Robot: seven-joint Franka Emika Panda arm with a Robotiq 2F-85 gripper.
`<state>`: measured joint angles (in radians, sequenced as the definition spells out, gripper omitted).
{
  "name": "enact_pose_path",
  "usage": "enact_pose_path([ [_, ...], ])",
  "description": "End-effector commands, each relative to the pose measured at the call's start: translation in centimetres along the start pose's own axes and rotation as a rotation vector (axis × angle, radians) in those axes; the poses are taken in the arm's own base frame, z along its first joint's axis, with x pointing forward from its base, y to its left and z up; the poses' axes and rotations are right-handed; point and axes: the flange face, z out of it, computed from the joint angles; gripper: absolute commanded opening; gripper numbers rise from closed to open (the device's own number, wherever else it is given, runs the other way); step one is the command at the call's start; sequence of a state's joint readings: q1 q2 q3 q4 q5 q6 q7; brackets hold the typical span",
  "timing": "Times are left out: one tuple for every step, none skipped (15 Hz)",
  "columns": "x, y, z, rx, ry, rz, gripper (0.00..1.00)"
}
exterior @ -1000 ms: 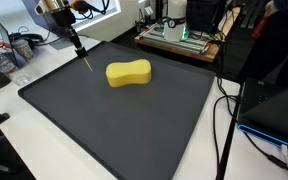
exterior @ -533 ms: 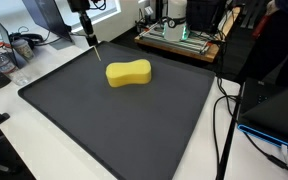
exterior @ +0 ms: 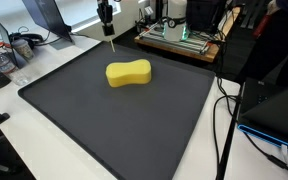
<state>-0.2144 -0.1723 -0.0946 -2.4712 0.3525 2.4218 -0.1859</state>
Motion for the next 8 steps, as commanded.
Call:
enact_pose_path([
  [-3.9, -3.5, -1.4, -0.047, 0.021, -0.039, 0.03],
  [-4.7, -4.6, -1.6, -0.069, 0.02, -0.059, 0.03],
  [-5.4, -5.7, -1.9, -0.085, 0.019, -0.077, 0.03],
  [-6.2, -7.0, -2.2, -0.104, 0.024, -0.101, 0.03],
  [-6.9, -8.2, -2.5, -0.118, 0.025, -0.129, 0.03],
  [-7.5, -9.5, -2.8, -0.133, 0.032, -0.158, 0.03],
  [-8.1, -10.7, -3.1, -0.148, 0.039, -0.184, 0.03],
  [-8.7, -12.0, -3.4, -0.161, 0.048, -0.21, 0.03],
])
